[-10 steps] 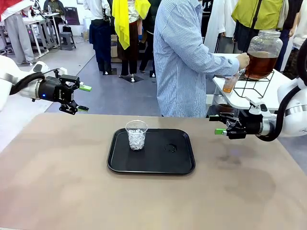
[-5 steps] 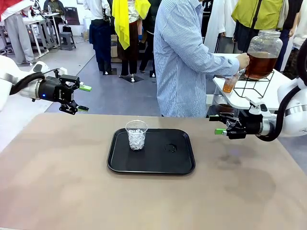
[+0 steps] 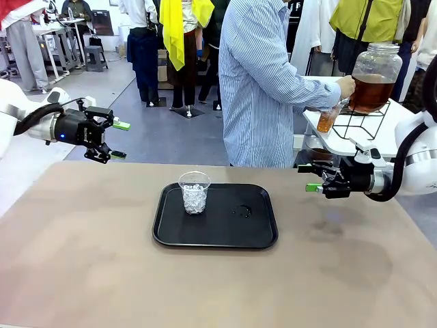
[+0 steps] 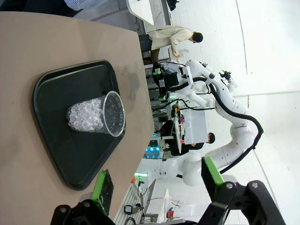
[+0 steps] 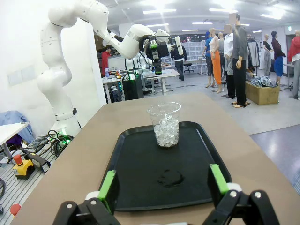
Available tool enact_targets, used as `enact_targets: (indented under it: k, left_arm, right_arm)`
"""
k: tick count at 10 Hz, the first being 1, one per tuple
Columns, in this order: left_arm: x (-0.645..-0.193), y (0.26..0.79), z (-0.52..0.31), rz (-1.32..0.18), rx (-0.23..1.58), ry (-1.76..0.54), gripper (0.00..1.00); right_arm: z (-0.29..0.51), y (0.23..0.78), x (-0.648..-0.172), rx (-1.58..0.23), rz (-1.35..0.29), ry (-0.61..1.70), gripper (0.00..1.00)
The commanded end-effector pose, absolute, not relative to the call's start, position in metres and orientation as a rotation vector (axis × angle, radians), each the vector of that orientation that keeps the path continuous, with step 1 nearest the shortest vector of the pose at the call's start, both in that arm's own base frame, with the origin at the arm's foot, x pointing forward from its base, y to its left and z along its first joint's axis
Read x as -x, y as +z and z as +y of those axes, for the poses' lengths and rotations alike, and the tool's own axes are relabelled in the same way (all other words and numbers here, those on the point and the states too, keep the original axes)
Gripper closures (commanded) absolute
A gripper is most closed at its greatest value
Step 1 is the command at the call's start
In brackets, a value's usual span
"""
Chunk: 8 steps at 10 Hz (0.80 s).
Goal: Pour the drink into the iced cup.
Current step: Pick up the iced cup indicated by the human and present it to them.
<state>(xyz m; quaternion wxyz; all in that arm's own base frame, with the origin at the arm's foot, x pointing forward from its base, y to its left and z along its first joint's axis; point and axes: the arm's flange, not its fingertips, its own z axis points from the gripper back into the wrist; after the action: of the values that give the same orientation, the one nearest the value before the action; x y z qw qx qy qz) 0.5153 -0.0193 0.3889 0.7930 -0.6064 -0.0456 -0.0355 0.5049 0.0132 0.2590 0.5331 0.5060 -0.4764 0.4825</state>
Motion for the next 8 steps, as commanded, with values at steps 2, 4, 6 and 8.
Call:
enact_targets:
  k: [2,4,6,8]
  left_arm:
    - [-0.5132,0.3904,-0.019,-0.1,1.305,-0.077,0.0]
    - [-0.5132,0.3904,-0.019,-0.1,1.305,-0.077,0.0]
    - [-0.5132,0.3904,-0.019,-0.1,1.305,-0.077,0.0]
    - [-0.5132,0.3904,-0.019,-0.1,1.305,-0.077,0.0]
  right_arm:
    - [0.0139,0.2618,-0.5073,-1.206,-1.135,1.155,0.0]
    - [0.0139,0.2618,-0.5073,-1.206,-1.135,1.155,0.0]
    - [0.0139,0.2618,-0.5073,-1.206,-1.135,1.155,0.0]
    - [0.0139,0.2618,-0.5073,-1.206,-1.135,1.155,0.0]
